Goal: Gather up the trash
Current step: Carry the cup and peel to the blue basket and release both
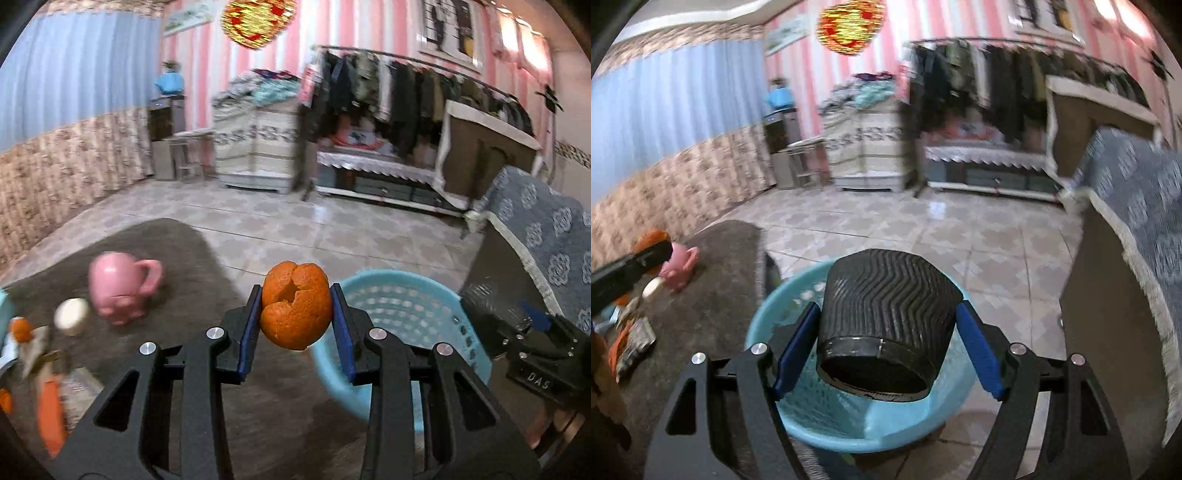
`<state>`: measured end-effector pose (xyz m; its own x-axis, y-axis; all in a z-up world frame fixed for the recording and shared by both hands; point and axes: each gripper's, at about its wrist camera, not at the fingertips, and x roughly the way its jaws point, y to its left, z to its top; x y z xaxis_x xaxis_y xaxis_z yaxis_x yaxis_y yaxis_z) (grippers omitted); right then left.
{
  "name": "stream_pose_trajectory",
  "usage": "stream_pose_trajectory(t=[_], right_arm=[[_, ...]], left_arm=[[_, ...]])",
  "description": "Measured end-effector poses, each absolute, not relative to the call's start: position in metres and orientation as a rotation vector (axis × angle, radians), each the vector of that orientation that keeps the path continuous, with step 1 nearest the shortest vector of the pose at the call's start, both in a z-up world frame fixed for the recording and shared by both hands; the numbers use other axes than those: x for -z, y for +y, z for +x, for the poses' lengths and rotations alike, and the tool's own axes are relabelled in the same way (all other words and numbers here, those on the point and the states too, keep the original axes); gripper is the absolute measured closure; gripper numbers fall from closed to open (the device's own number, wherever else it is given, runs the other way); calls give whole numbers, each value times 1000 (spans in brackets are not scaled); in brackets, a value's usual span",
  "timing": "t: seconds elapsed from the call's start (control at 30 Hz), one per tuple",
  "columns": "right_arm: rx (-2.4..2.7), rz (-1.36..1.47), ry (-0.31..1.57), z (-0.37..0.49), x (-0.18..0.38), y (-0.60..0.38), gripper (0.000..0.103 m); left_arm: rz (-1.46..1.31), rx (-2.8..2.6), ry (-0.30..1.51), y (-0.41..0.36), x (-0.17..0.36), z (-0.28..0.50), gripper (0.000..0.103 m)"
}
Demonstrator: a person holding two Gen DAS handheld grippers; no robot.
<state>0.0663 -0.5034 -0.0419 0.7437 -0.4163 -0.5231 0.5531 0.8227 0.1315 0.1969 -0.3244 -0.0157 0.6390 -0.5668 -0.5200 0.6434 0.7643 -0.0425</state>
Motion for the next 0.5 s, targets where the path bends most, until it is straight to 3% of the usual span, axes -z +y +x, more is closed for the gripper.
stream_pose_trajectory(t=[0.4,0.47,0.5], right_arm=[[619,358,499,54,54,-537,28],[612,347,504,57,54,-536,28],[608,341,507,59,55,-534,28]], left_arm=[[278,771,607,-415,70,201,66],[277,769,604,-421,71,202,53],[269,764,594,-422,70,204,42]])
